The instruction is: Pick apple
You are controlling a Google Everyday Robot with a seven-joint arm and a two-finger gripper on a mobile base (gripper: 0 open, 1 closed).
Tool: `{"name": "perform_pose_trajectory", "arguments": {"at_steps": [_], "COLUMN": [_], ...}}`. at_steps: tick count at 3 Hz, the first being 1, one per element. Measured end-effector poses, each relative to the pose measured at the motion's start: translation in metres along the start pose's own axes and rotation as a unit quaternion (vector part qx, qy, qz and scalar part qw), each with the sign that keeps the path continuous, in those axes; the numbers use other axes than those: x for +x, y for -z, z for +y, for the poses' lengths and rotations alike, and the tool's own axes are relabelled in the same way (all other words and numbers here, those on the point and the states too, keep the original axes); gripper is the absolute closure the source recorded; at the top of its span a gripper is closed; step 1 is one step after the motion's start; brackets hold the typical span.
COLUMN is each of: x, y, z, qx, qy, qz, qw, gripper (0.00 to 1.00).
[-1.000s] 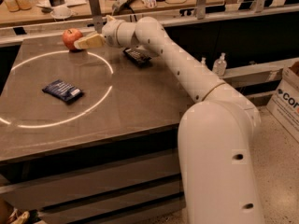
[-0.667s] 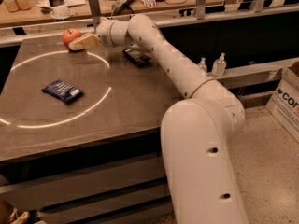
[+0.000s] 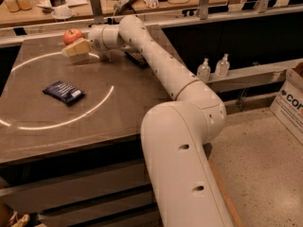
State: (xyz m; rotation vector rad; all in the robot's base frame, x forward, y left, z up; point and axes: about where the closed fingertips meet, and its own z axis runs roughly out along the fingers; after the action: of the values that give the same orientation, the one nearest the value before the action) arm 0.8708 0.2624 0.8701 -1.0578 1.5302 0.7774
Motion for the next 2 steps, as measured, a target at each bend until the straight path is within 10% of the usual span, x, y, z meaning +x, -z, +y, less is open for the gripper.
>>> {"name": "perform_pose_trajectory", "arguments": {"at_steps": [2], "x": [0.0011], "y": [-0.0259], "z": [0.0048], "qx": [-0.026], "qy": [-0.003], "qz": [-0.009], "qw": [0.9996], "gripper": [0.39]}}
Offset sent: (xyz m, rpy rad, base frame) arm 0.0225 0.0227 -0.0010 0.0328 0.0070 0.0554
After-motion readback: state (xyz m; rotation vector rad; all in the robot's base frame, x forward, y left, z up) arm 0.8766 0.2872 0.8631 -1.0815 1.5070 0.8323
